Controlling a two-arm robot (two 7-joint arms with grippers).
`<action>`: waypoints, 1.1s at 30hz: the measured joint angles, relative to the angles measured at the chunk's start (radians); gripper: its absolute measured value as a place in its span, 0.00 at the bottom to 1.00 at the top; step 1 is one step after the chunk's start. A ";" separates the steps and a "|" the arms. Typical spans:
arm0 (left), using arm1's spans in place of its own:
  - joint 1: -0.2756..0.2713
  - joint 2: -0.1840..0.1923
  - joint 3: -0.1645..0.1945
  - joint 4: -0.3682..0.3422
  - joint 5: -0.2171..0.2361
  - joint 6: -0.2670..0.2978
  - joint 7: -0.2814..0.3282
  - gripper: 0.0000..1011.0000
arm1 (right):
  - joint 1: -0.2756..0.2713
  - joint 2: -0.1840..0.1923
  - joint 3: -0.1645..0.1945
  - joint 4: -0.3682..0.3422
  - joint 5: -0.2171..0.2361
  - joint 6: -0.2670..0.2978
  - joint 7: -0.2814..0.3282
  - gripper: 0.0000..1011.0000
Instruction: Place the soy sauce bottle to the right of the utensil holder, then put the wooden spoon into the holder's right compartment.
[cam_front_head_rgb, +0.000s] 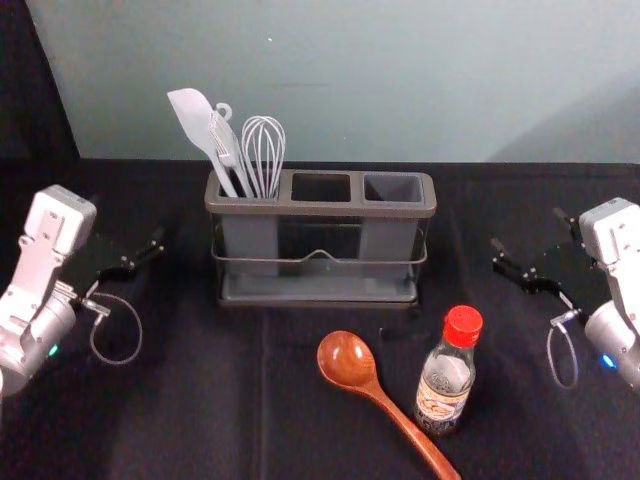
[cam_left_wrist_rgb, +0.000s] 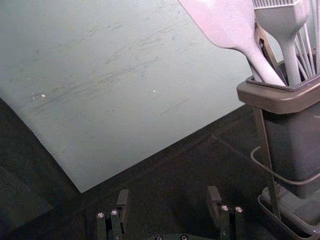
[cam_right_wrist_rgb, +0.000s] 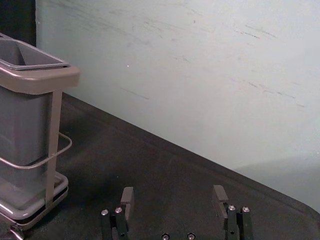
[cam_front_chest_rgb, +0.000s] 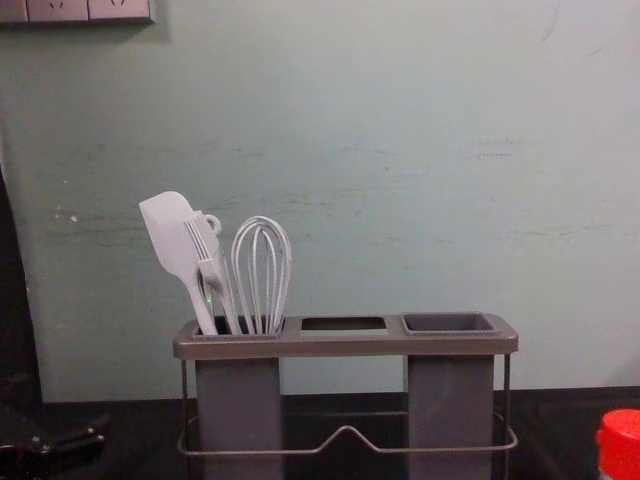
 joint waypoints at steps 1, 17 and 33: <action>0.000 0.000 0.000 0.000 0.000 0.000 0.000 0.99 | 0.000 0.000 0.000 0.000 0.000 0.000 0.000 0.99; 0.000 0.000 0.000 0.000 0.000 0.000 0.000 0.99 | 0.000 0.000 0.000 0.000 0.000 0.000 0.000 0.99; 0.000 0.000 0.000 0.000 0.000 0.000 0.000 0.99 | -0.013 0.005 0.005 -0.020 -0.017 0.016 -0.003 0.99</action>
